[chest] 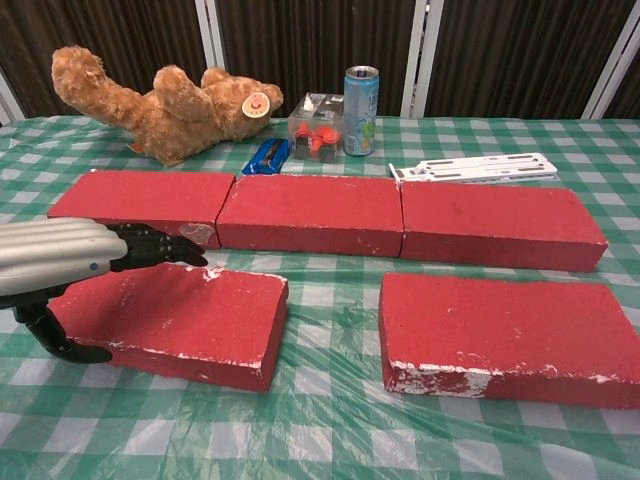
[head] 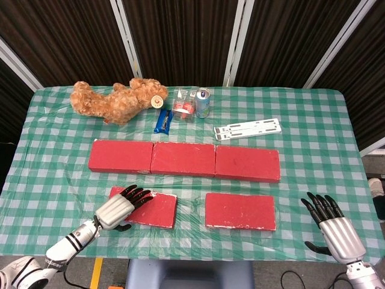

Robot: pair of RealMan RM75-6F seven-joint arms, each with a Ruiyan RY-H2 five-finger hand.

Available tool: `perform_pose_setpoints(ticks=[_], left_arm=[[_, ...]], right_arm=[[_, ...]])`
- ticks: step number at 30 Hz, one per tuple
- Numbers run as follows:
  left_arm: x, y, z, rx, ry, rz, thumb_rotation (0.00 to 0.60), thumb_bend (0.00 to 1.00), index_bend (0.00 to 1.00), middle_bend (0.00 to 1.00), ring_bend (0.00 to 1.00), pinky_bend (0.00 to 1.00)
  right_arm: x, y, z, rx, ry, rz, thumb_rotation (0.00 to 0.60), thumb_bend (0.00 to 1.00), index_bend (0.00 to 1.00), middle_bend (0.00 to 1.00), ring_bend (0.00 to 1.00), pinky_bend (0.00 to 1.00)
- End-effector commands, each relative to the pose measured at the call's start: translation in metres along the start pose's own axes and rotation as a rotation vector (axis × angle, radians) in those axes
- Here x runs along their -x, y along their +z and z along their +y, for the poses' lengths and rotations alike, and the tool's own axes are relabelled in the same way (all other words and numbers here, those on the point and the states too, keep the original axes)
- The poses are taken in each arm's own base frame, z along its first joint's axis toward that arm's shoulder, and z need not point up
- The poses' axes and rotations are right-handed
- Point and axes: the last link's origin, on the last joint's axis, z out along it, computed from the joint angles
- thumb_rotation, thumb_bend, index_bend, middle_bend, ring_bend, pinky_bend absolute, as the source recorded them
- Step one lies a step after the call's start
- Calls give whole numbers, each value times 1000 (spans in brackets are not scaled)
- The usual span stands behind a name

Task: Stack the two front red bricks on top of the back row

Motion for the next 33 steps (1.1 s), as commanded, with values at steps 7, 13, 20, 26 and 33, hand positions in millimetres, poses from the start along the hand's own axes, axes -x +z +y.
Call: perform_pose_setpoints(ticks=[7, 13, 20, 26, 33], left_arm=[[0, 9, -4, -15, 5, -33, 600, 230, 0, 0, 0, 0], [0, 14, -10, -29, 22, -48, 600, 227, 0, 0, 0, 0], [0, 15, -16, -54, 31, -74, 600, 223, 0, 0, 0, 0], [0, 18, -19, -62, 34, -89, 600, 219, 0, 0, 0, 0], [0, 21, -21, -69, 46, -103, 600, 218, 0, 0, 0, 0]], right_arm=[[1, 2, 1, 6, -3, -6, 600, 214, 0, 0, 0, 0], [2, 4, 0, 8, -5, -9, 600, 214, 0, 0, 0, 0], [3, 6, -1, 12, -9, -12, 600, 214, 0, 0, 0, 0], [4, 7, -1, 15, -11, -17, 600, 214, 0, 0, 0, 0], [5, 7, -2, 16, -16, -21, 600, 214, 0, 0, 0, 0]])
